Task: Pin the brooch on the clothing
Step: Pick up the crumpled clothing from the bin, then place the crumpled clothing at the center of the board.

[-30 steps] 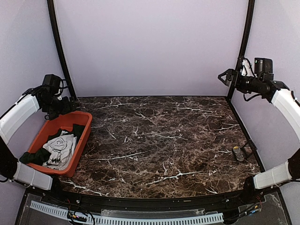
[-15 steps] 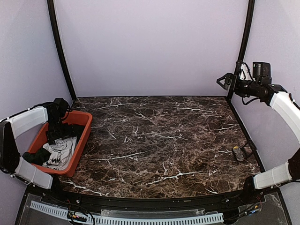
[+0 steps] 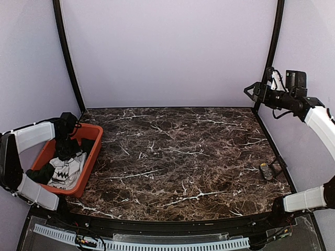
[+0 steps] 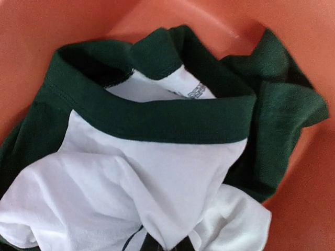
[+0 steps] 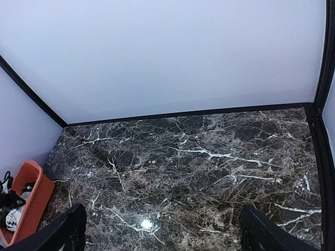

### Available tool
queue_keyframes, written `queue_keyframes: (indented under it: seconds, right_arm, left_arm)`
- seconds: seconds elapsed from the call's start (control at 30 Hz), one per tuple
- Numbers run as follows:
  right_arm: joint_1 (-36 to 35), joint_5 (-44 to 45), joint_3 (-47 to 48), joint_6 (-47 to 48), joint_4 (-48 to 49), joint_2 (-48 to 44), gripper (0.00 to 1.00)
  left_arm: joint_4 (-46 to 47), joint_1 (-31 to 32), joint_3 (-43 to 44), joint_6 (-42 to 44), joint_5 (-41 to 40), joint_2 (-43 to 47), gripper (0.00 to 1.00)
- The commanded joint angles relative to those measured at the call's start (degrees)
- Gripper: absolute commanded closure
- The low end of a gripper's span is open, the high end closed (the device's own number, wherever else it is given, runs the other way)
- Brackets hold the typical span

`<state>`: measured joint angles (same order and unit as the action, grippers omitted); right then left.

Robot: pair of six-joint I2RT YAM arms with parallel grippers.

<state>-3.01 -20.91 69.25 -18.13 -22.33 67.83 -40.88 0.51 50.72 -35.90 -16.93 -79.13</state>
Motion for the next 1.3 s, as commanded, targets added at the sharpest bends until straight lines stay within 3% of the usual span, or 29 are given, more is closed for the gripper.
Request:
queue_keyframes:
  seconds: [0.0, 0.13, 0.3, 0.4, 0.57, 0.7, 0.77, 0.83, 0.87, 1.03, 1.17, 1.27]
  right_arm:
    - [-0.3, 0.5, 0.0, 0.2, 1.6, -0.8, 0.01]
    - [-0.3, -0.6, 1.5, -0.8, 2.2, 0.2, 0.02]
    - [-0.7, -11.6, 2.0, -1.6, 10.4, -0.8, 0.01]
    - [-1.8, -20.3, 2.8, -0.6, 16.2, -1.2, 0.01]
    - [-6.7, -28.0, 5.5, 7.7, 15.9, -0.8, 0.01]
    - [-9.4, -24.4, 6.1, 14.0, 9.7, -1.1, 0.01]
    - [-9.4, -18.8, 5.6, 15.8, 7.3, -1.9, 0.01]
    - [-9.5, -14.2, 5.5, 17.5, 4.9, -2.4, 0.01]
    - [-9.4, -12.6, 5.3, 17.7, 4.1, -2.5, 0.01]
    - [-9.6, -11.1, 6.0, 17.8, 1.0, -0.8, 0.01]
    - [-10.6, -6.0, 9.5, 17.6, -7.2, 4.6, 0.01]
    - [-12.8, -0.6, 10.0, 17.3, -12.5, 7.9, 0.01]
  left_arm:
    - [10.4, 0.0, 0.7, 3.4, 6.3, 12.2, 0.99]
    - [20.9, 1.4, 7.8, 8.9, 11.4, 21.8, 0.99]
    - [25.8, 6.8, 23.7, 12.1, 28.8, 16.2, 0.99]
    - [32.7, 13.3, 26.8, 10.5, 37.5, 13.1, 0.99]
    - [37.9, 24.6, 31.1, 13.3, 40.6, 5.6, 0.99]
    - [40.5, 33.3, 26.6, 14.4, 41.5, 0.2, 0.99]
    - [40.0, 37.0, 23.9, 15.3, 40.6, -2.7, 0.91]
    - [39.5, 39.9, 20.6, 15.3, 40.2, -5.2, 0.74]
    - [39.7, 41.3, 19.5, 15.2, 41.7, -6.6, 0.59]
    - [45.5, 42.3, 12.8, 15.9, 43.0, -4.0, 0.08]
    - [44.8, 40.2, 15.7, 22.2, 35.4, -0.4, 0.01]
    - [38.1, 38.1, 25.5, 27.1, 31.0, -7.0, 0.01]
